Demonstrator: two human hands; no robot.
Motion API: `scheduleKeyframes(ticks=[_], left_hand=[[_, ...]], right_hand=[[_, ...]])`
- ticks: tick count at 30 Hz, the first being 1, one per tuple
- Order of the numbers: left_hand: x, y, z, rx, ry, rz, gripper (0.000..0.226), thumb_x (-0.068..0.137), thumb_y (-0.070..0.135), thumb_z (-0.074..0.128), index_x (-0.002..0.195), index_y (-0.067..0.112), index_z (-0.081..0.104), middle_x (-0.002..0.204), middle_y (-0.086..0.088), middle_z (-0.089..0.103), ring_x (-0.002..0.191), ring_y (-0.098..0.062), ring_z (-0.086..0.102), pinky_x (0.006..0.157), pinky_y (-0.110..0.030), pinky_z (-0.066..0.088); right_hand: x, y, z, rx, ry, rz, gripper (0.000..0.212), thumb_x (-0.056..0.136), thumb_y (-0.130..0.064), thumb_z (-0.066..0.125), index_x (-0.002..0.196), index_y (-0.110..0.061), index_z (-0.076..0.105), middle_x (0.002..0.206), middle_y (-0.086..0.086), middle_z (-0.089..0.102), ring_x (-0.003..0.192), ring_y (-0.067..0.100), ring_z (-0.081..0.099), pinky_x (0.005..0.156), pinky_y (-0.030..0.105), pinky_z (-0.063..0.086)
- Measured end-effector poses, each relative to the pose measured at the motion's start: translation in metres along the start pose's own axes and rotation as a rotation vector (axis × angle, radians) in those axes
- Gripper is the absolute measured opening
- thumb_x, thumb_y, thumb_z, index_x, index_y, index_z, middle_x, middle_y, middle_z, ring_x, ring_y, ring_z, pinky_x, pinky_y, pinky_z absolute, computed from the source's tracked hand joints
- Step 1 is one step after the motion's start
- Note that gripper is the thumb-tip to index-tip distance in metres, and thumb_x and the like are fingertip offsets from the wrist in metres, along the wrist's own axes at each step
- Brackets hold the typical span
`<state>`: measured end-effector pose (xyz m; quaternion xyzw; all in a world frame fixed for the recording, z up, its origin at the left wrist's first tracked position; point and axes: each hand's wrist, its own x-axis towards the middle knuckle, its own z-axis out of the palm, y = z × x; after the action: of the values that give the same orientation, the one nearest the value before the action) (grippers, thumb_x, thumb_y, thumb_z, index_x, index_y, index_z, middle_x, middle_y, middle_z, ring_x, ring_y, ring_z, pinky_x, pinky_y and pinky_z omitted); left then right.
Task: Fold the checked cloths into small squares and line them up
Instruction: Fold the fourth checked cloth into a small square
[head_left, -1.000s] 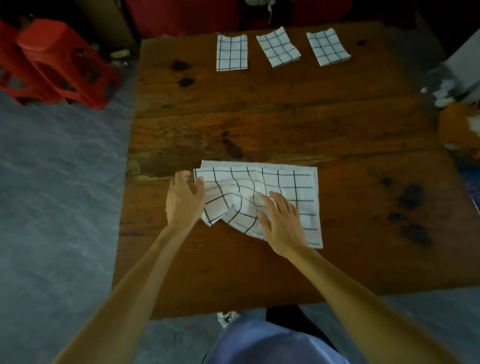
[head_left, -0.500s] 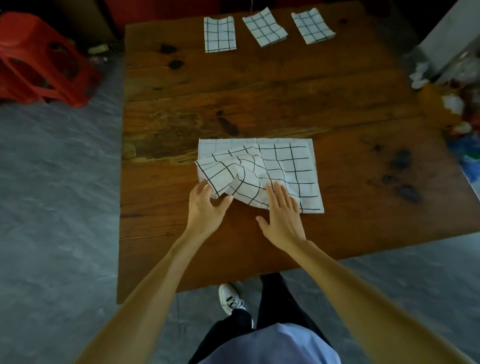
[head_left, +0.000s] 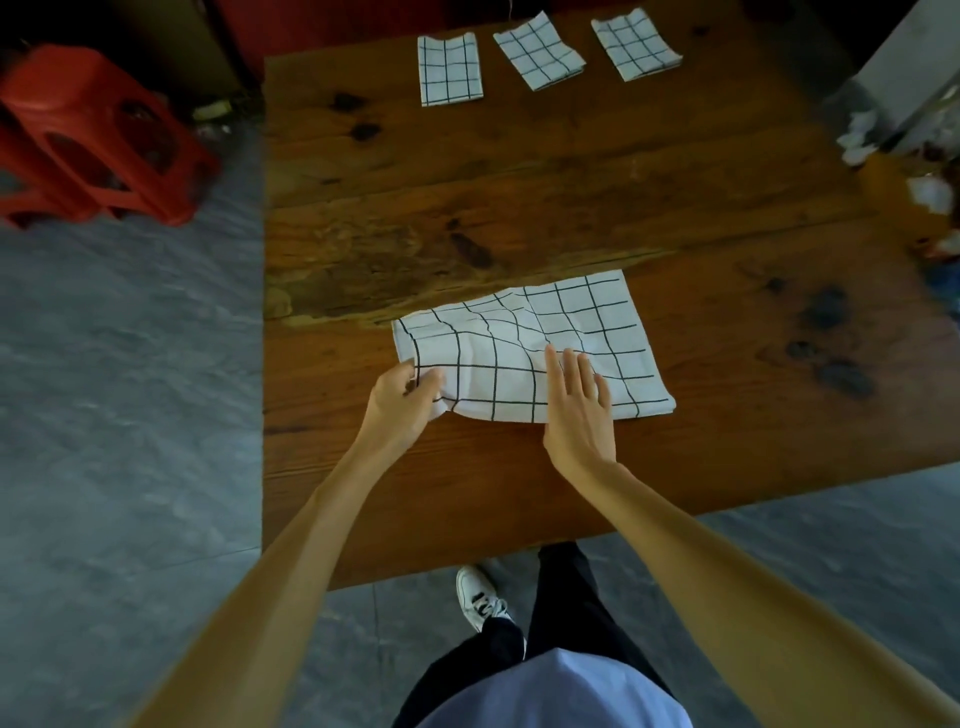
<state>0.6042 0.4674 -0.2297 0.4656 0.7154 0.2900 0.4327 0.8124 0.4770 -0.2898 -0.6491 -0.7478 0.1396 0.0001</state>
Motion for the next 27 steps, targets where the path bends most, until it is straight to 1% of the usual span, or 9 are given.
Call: scheduleKeyframes(ticks=[3,6,9,11,12,15,19,23,27], left_hand=[[-0.002,-0.012,-0.005,-0.044,-0.014,-0.047,0.038,0.094,0.034,0.052,0.080,-0.001,0.051,0.070,-0.005,0.052,0.058,-0.020,0.044,0.050,-0.022,0.036],[-0.007,-0.023,-0.011,-0.081,0.006,-0.108,0.018,0.095,0.024,0.050,0.103,0.011,0.061,0.090,0.001,0.070,0.076,-0.022,0.065,0.063,-0.030,0.047],[-0.013,-0.032,-0.017,-0.042,0.049,-0.210,0.037,0.095,0.021,0.052,0.131,0.018,0.049,0.125,-0.002,0.060,0.107,-0.019,0.059,0.082,-0.032,0.048],[-0.015,-0.038,-0.020,-0.054,0.058,-0.297,0.054,0.093,0.024,0.057,0.143,0.021,0.036,0.145,-0.003,0.042,0.132,-0.023,0.039,0.103,-0.041,0.036],[-0.018,-0.039,-0.020,-0.076,0.044,-0.312,0.058,0.092,0.027,0.059,0.144,0.023,0.033,0.149,-0.003,0.037,0.136,-0.023,0.033,0.106,-0.042,0.032],[-0.027,-0.038,-0.019,-0.151,-0.035,-0.285,0.073,0.088,0.035,0.066,0.148,0.028,0.025,0.152,-0.005,0.031,0.136,-0.023,0.033,0.107,-0.044,0.032],[-0.034,-0.042,-0.019,-0.154,-0.138,-0.262,0.095,0.079,0.025,0.077,0.150,0.034,0.015,0.153,-0.004,0.030,0.138,-0.023,0.032,0.108,-0.047,0.033],[-0.038,-0.045,-0.018,-0.144,-0.110,-0.199,0.093,0.080,0.016,0.075,0.150,0.034,0.015,0.147,-0.002,0.039,0.120,-0.012,0.044,0.100,-0.039,0.038],[-0.037,-0.045,-0.017,-0.107,-0.079,-0.171,0.091,0.082,0.021,0.073,0.150,0.035,0.013,0.151,-0.004,0.031,0.131,-0.020,0.037,0.100,-0.041,0.038]], right_hand=[[0.003,0.002,-0.001,-0.036,-0.015,-0.032,0.095,0.090,0.001,0.055,0.152,-0.019,-0.014,0.162,0.013,-0.001,0.149,0.029,-0.003,0.121,0.045,0.005],[0.003,0.008,-0.002,-0.092,-0.033,-0.067,0.091,0.091,-0.002,0.054,0.153,-0.017,-0.010,0.162,0.011,0.001,0.149,0.030,-0.001,0.121,0.047,0.005],[0.002,0.018,-0.005,-0.138,-0.077,-0.084,0.083,0.094,-0.003,0.048,0.154,-0.016,-0.008,0.163,0.010,-0.003,0.149,0.029,-0.006,0.121,0.048,0.001],[0.001,0.023,-0.005,-0.147,-0.107,-0.086,0.081,0.095,-0.003,0.045,0.154,-0.016,-0.008,0.163,0.009,-0.005,0.149,0.028,-0.009,0.121,0.048,-0.001],[0.001,0.024,-0.006,-0.144,-0.115,-0.083,0.081,0.095,-0.003,0.045,0.154,-0.016,-0.009,0.163,0.009,-0.006,0.149,0.028,-0.009,0.121,0.048,-0.001],[0.001,0.024,-0.006,-0.119,-0.130,-0.051,0.080,0.095,-0.004,0.045,0.154,-0.017,-0.006,0.163,0.009,-0.004,0.149,0.028,-0.009,0.121,0.048,-0.001],[0.003,0.025,-0.005,-0.096,-0.117,-0.006,0.081,0.094,-0.006,0.050,0.154,-0.016,-0.003,0.163,0.010,0.001,0.149,0.029,-0.005,0.121,0.049,0.003],[0.005,0.023,-0.006,-0.081,-0.110,0.021,0.080,0.094,-0.007,0.049,0.154,-0.016,-0.002,0.163,0.010,0.001,0.149,0.029,-0.005,0.121,0.050,0.001],[0.004,0.015,-0.007,-0.124,-0.095,-0.016,0.080,0.094,-0.010,0.050,0.154,-0.017,-0.003,0.162,0.011,0.000,0.149,0.029,-0.005,0.121,0.049,0.000]])
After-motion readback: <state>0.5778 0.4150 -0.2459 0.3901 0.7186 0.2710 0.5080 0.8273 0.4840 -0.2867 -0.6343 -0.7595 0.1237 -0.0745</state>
